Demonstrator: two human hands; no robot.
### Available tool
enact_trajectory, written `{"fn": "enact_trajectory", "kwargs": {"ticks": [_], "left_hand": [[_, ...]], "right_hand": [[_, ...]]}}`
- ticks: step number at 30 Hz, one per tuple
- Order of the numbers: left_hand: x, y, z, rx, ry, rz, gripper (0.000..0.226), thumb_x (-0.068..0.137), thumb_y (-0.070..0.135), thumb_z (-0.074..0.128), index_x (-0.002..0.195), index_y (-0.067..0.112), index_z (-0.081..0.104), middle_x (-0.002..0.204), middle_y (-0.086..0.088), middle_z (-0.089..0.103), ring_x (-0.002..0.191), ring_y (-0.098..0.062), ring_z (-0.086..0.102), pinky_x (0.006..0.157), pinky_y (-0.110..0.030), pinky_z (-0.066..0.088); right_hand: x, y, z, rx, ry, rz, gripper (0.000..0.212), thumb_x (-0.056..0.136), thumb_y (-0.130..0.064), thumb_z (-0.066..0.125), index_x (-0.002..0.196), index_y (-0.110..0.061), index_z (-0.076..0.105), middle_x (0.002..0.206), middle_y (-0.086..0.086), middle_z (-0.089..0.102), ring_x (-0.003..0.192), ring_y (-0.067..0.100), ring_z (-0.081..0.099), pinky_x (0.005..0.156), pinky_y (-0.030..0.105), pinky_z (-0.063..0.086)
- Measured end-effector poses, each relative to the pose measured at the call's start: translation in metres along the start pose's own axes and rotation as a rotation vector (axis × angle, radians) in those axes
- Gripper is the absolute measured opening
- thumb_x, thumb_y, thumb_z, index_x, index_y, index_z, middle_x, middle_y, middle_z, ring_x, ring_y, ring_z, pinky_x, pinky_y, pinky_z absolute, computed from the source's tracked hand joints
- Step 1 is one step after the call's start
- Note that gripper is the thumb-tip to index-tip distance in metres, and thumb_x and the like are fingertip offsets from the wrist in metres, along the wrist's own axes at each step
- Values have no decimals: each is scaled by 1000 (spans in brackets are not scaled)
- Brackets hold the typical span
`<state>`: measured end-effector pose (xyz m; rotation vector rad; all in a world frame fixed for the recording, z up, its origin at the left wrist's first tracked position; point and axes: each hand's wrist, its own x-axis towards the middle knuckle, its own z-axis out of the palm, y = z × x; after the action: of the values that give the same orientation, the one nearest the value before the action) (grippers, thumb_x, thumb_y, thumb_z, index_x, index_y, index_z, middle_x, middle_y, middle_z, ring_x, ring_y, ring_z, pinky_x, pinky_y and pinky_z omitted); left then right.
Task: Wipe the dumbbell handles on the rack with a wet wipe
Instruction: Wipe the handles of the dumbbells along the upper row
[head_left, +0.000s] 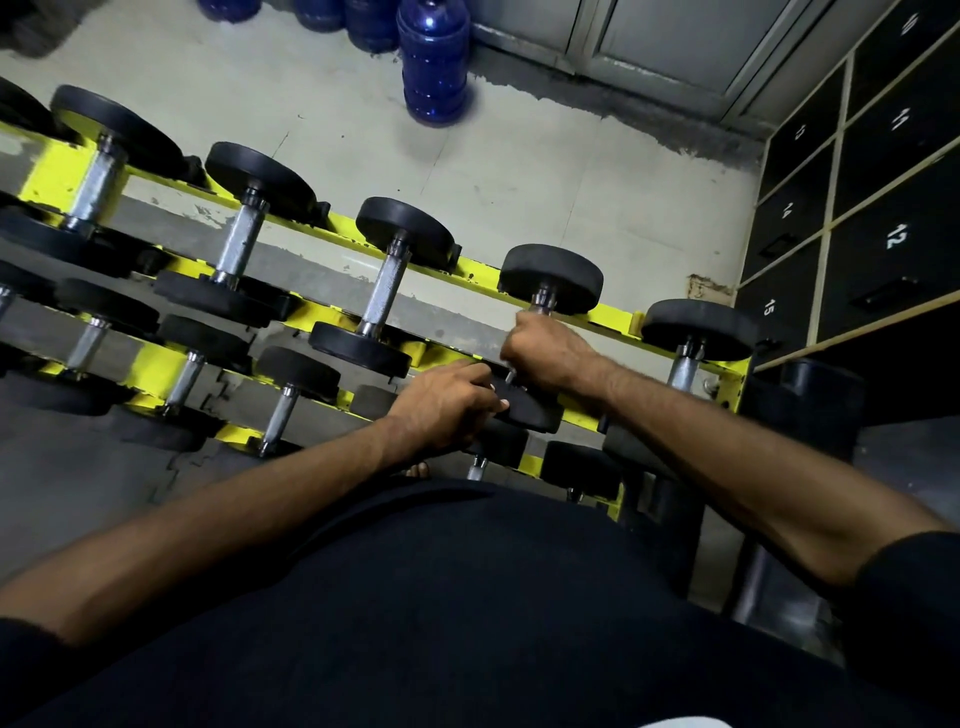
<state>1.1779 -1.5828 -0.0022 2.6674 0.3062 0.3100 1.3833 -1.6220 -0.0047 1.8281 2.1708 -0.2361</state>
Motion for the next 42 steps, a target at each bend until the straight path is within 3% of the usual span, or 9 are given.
{"fn": "enact_trajectory", "kwargs": {"ticks": [6, 11, 17, 20, 23, 28, 33, 36, 42], "left_hand": [[-1, 0, 2, -3, -16, -21, 24, 95, 36, 58, 90, 19, 74, 86, 0, 57, 78, -19, 55, 56, -32, 47], [0, 3, -1, 14, -35, -30, 35, 96, 42, 49, 87, 18, 73, 86, 0, 56, 78, -18, 54, 58, -29, 44], [-2, 5, -1, 3, -37, -68, 37, 98, 42, 49, 87, 17, 73, 86, -1, 56, 79, -18, 54, 59, -34, 49], [-1, 5, -2, -2, -34, -62, 45, 98, 45, 42, 85, 16, 74, 85, -2, 56, 77, -20, 55, 57, -34, 48], [0, 5, -3, 6, -38, -51, 41, 98, 44, 44, 86, 17, 74, 86, -1, 57, 78, -20, 55, 57, -34, 48], [0, 4, -1, 6, -32, -64, 29, 96, 39, 55, 88, 18, 74, 86, -1, 56, 79, -18, 54, 58, -35, 50], [0, 1, -1, 2, -26, -39, 17, 93, 33, 66, 87, 18, 74, 85, -1, 56, 76, -20, 55, 54, -31, 46], [1, -1, 0, -7, -24, -34, 9, 88, 27, 74, 91, 18, 76, 86, -2, 58, 78, -21, 56, 55, -34, 49], [1, 0, 0, 7, -26, -26, 9, 87, 25, 74, 92, 19, 76, 87, -3, 59, 79, -22, 58, 56, -36, 51]], "right_hand": [[-8, 12, 16, 536, 487, 555, 7, 83, -11, 63, 84, -9, 70, 87, 7, 62, 78, 26, 58, 64, 32, 47], [-31, -9, 23, 814, 460, 607, 7, 73, -13, 70, 75, -17, 65, 73, -3, 63, 66, 13, 57, 60, 29, 48], [-4, 7, 36, 1532, 667, 1237, 13, 78, -9, 78, 90, -12, 75, 79, 1, 73, 63, 16, 68, 69, 37, 62], [-15, -5, 36, 1703, 421, 1263, 14, 77, 5, 68, 85, -4, 74, 81, 11, 72, 63, 19, 67, 53, 28, 58], [-32, -4, 33, 1857, 155, 1197, 16, 76, 11, 64, 81, -4, 71, 80, 14, 69, 70, 21, 67, 63, 35, 60], [-10, 6, 20, 2163, 440, 1274, 34, 88, 19, 44, 85, -10, 63, 73, 5, 58, 64, 13, 54, 85, 40, 56], [-27, 2, 31, 1973, 105, 1245, 23, 82, 10, 55, 84, -10, 67, 78, 10, 67, 62, 15, 64, 66, 31, 58], [-29, -4, 39, 1666, 339, 1201, 12, 77, 0, 73, 75, -11, 73, 81, 10, 74, 65, 19, 69, 65, 33, 59], [-41, -12, 45, 703, 546, 362, 16, 80, -14, 78, 95, -12, 79, 91, 3, 72, 81, 20, 66, 71, 31, 55]]}}
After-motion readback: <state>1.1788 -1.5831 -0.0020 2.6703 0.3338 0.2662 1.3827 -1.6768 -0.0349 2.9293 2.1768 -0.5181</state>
